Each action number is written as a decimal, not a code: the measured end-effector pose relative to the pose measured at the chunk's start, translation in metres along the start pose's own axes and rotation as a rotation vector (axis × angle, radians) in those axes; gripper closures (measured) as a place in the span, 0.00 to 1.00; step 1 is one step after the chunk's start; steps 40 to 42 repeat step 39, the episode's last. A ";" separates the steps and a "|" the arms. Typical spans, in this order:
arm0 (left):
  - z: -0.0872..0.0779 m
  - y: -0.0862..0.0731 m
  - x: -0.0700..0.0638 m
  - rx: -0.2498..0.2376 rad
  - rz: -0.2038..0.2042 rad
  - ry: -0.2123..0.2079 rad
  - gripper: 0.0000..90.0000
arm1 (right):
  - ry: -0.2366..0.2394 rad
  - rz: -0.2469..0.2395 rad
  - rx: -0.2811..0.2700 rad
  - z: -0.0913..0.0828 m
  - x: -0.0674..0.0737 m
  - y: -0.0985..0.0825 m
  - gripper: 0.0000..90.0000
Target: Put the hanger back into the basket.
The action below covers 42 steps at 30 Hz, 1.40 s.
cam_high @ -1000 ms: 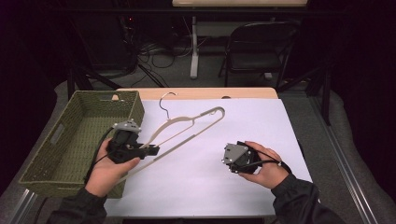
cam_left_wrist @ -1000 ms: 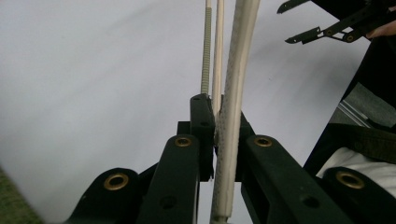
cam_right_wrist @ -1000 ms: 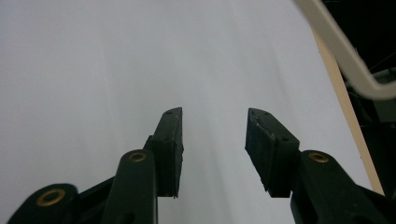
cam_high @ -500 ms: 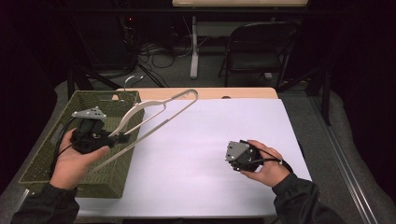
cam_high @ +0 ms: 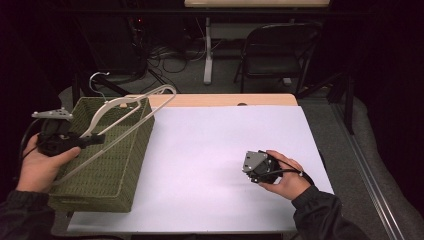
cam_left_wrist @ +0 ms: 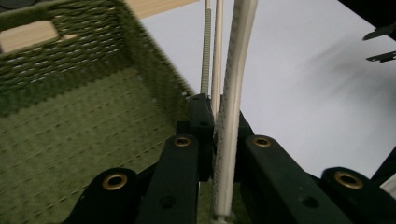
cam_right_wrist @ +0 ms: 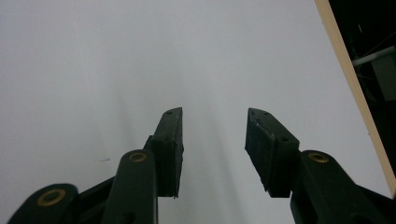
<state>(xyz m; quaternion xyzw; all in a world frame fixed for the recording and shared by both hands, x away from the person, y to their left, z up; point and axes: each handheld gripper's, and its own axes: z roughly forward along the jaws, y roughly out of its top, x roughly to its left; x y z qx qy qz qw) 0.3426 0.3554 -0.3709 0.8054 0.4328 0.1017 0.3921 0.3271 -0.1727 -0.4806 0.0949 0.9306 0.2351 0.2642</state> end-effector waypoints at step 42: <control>0.019 -0.077 0.103 0.057 -0.189 0.234 0.62 | -0.001 0.002 0.014 0.008 -0.001 -0.001 0.63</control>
